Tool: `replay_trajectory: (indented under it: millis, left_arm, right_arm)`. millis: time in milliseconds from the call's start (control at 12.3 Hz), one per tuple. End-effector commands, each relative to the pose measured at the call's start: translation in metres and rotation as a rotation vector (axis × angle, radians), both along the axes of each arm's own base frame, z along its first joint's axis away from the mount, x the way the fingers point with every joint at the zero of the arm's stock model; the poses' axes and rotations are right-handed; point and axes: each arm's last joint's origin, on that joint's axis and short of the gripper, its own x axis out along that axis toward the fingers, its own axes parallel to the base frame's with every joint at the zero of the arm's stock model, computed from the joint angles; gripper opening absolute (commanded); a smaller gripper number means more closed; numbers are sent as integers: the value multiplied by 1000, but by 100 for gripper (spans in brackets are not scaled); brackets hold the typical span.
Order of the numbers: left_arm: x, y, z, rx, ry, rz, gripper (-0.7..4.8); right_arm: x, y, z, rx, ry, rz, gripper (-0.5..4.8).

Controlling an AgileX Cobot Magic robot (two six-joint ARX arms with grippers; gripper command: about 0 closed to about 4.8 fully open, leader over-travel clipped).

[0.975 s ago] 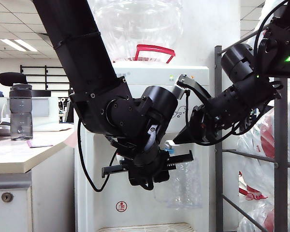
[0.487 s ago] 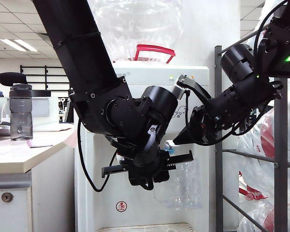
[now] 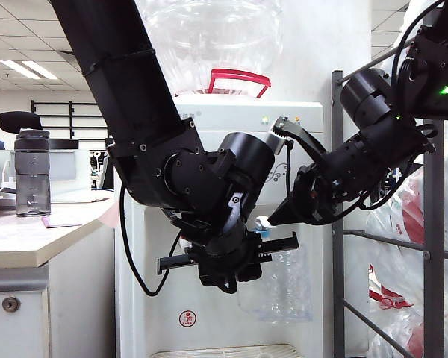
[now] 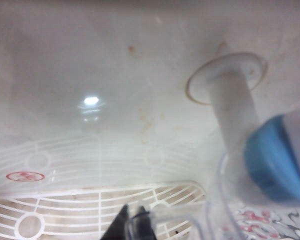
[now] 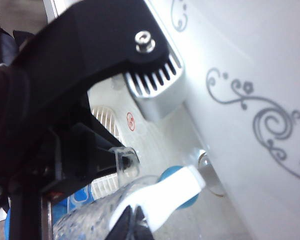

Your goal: Pick up the plastic mug from the left desk, go to the cold water outlet of the water dispenser, press the vertical switch to get some water, then put the mug back on the desk.

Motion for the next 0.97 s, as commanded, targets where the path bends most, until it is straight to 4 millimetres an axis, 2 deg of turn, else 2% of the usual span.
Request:
replay_trajectory:
  millis: [81, 975]
  left_arm:
    - [-2, -6, 6, -41, -13, -44, -7]
    - [-2, -6, 6, -41, -13, -43, -7]
  right_arm:
    - [-3, -1, -5, -32, 50, -22, -5]
    - [-3, -1, -6, -47, 40, -16, -5]
